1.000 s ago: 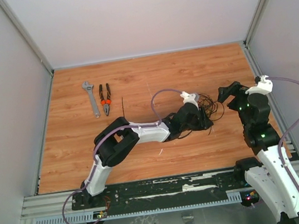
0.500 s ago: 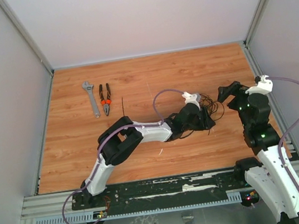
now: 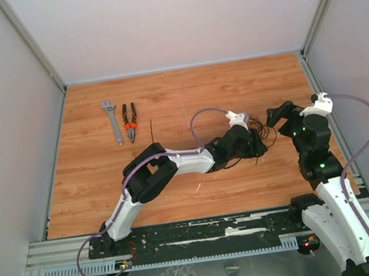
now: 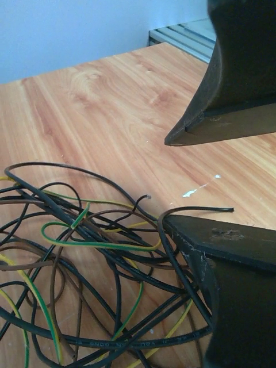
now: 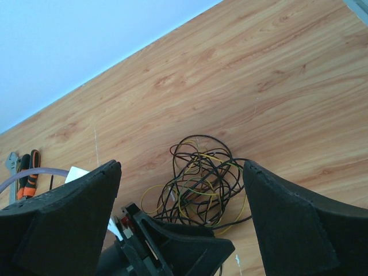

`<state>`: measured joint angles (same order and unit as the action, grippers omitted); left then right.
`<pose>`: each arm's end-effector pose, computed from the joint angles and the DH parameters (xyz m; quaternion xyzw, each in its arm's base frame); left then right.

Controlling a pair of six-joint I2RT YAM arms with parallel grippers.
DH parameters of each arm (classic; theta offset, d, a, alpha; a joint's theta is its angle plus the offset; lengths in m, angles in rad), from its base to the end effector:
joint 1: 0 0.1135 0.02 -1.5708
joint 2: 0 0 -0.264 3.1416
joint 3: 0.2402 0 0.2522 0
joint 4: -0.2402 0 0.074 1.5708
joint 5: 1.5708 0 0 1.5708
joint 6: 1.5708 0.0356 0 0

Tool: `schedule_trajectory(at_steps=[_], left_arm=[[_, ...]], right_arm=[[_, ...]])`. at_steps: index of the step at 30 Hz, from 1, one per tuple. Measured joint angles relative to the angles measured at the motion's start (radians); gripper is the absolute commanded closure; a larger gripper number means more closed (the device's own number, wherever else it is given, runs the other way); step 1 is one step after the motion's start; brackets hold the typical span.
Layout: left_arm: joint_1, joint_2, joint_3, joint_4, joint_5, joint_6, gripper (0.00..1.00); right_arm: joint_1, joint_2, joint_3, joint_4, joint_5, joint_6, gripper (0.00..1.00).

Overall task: Zip-tie the wires
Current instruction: Untie the cable at the center of the board.

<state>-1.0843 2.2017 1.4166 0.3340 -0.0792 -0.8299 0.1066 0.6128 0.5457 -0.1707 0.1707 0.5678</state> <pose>0.2315 -0.4318 0.1482 0.0866 0.8425 -0.4145 0.3330 0.1582 0.0108 0.2831 0.2303 0.7504 0.1406 0.6035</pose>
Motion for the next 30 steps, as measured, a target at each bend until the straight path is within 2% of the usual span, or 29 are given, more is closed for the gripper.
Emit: schedule_trajectory(at_steps=[6, 14, 24, 30], left_arm=[[-0.005, 0.051, 0.076, -0.067, -0.04, 0.008, 0.46], [-0.018, 0.067, 0.104, -0.137, -0.08, 0.023, 0.74], [-0.019, 0.022, 0.045, -0.153, -0.085, 0.045, 0.98], [-0.019, -0.117, -0.032, -0.157, -0.082, 0.07, 1.0]], right_arm=[[0.0, 0.001, -0.001, 0.007, -0.008, 0.0, 0.12], [0.0, 0.0, -0.002, 0.012, -0.01, 0.0, 0.11], [0.0, 0.003, -0.01, 0.018, -0.012, 0.0, 0.13], [0.0, 0.039, -0.012, 0.027, -0.048, -0.012, 0.14]])
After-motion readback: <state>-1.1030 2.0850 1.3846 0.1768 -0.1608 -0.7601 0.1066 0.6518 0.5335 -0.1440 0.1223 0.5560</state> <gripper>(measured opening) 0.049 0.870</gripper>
